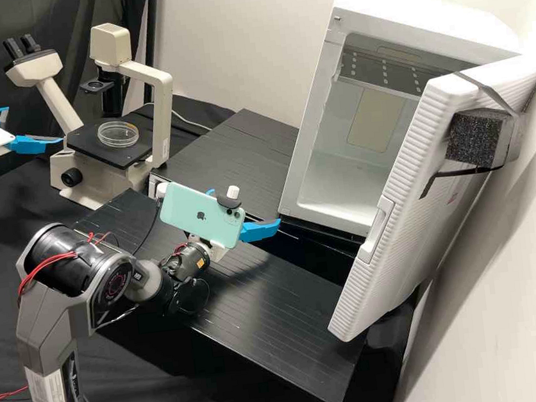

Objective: Move the petri dish to the bench.

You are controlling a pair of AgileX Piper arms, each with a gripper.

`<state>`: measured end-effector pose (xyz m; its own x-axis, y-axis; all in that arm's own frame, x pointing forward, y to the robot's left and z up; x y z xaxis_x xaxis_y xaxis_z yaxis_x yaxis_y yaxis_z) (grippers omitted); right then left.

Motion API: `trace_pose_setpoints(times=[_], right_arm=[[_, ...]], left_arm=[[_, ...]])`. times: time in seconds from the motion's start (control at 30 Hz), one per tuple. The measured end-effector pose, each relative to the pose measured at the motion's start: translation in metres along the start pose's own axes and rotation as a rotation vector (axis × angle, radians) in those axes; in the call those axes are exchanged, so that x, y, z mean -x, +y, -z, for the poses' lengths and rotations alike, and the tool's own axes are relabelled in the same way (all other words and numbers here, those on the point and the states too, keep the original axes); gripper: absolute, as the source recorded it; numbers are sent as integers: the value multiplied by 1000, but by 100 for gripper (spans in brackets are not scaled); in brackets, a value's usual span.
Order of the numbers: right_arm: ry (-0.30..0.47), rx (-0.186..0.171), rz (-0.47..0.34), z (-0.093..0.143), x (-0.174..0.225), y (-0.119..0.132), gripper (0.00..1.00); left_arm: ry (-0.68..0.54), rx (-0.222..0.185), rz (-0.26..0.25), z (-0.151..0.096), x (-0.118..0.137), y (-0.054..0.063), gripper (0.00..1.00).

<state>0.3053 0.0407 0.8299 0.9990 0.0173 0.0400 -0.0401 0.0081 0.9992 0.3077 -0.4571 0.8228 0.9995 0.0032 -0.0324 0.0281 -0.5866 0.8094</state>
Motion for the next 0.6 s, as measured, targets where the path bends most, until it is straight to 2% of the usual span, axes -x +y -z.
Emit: trace_pose_setpoints(times=[0.3, 0.43, 0.53, 0.6], right_arm=[[-2, 0, 1, -1, 1, -1, 100], [11, 0, 14, 2, 14, -4, 100], [45, -13, 38, 12, 29, -10, 100], [100, -26, 48, 24, 42, -14, 100]], left_arm=[[0, 0, 0, 0, 0, 0, 100], [0, 0, 0, 0, 0, 0, 100], [0, 0, 0, 0, 0, 0, 100], [0, 0, 0, 0, 0, 0, 100]])
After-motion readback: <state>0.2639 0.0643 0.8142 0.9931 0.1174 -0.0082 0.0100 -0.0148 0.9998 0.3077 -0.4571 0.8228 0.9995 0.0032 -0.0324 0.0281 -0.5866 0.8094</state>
